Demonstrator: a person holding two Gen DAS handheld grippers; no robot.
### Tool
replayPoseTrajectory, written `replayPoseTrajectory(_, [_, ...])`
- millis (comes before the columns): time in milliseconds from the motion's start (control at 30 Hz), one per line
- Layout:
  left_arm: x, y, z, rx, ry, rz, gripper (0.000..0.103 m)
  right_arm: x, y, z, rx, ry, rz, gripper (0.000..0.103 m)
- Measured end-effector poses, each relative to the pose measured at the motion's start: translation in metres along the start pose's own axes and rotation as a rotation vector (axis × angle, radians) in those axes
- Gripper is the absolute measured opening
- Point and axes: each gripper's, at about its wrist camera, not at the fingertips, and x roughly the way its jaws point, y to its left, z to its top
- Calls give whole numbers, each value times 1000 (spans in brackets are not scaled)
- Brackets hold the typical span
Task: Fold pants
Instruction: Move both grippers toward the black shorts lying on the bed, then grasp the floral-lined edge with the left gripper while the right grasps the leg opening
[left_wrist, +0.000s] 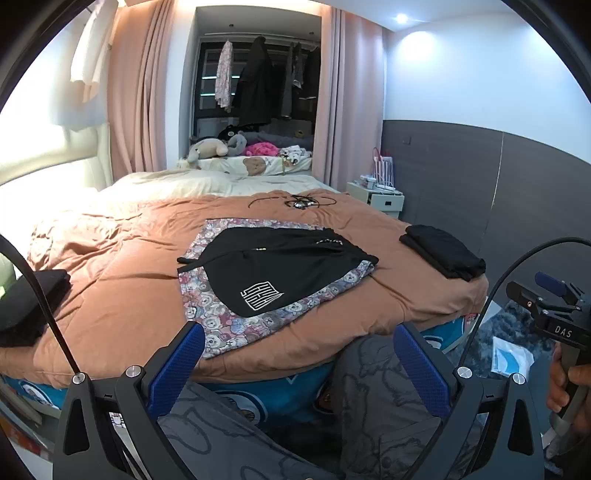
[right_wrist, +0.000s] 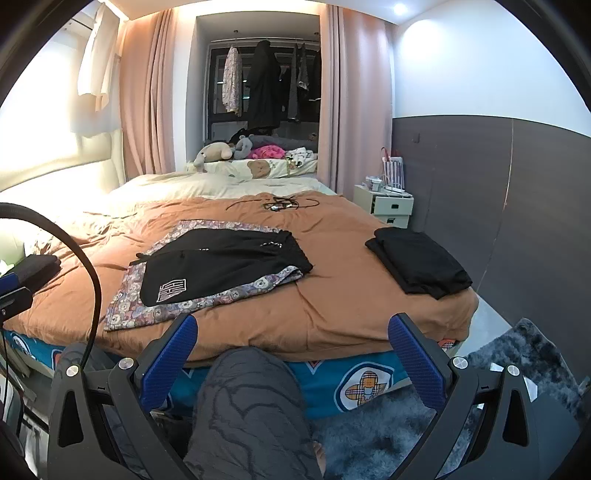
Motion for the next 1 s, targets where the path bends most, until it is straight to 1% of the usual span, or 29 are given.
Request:
replayPoseTrajectory(33, [1,2,0,1,13,3,103,0,0,0,0,3,-1,103])
replayPoseTrajectory(100, [4,2,0,7,13,7,103,2,-1,2,1,9,7,103])
replayPoseTrajectory(167, [6,7,0,-19,55,1,103,3,-3,4,2,16,10,103])
replayPoseTrajectory(267, [10,16,1,-67,81,-17,103,6,-7,11,12,28,32,103])
replayPoseTrajectory(367, [14,28,2,-115,72,-42,103,9,-10,18,11,35,41,103])
replayPoseTrajectory(400, [15,29,3,-127,59,-46,103,11,-12,21,12,37,47,103])
replayPoseTrajectory(500, [19,39,6,-155,35,-32,103,20,-16,30,19,53,73,103])
replayPoseTrajectory(600, [24,48,10,-175,30,-28,102,34,-22,37,26,66,90,103])
replayPoseTrajectory(733, [37,63,14,-212,43,-3,102,58,-31,48,37,98,120,103])
replayPoseTrajectory(800, [44,72,17,-243,36,1,102,67,-35,53,42,106,122,103])
replayPoseTrajectory(900, [55,84,21,-271,50,19,102,83,-44,61,70,115,128,103])
replayPoseTrajectory(967, [63,92,23,-289,54,33,101,95,-50,66,87,119,137,103])
replayPoseTrajectory(1000, [67,96,23,-300,61,36,99,99,-50,66,92,123,140,103])
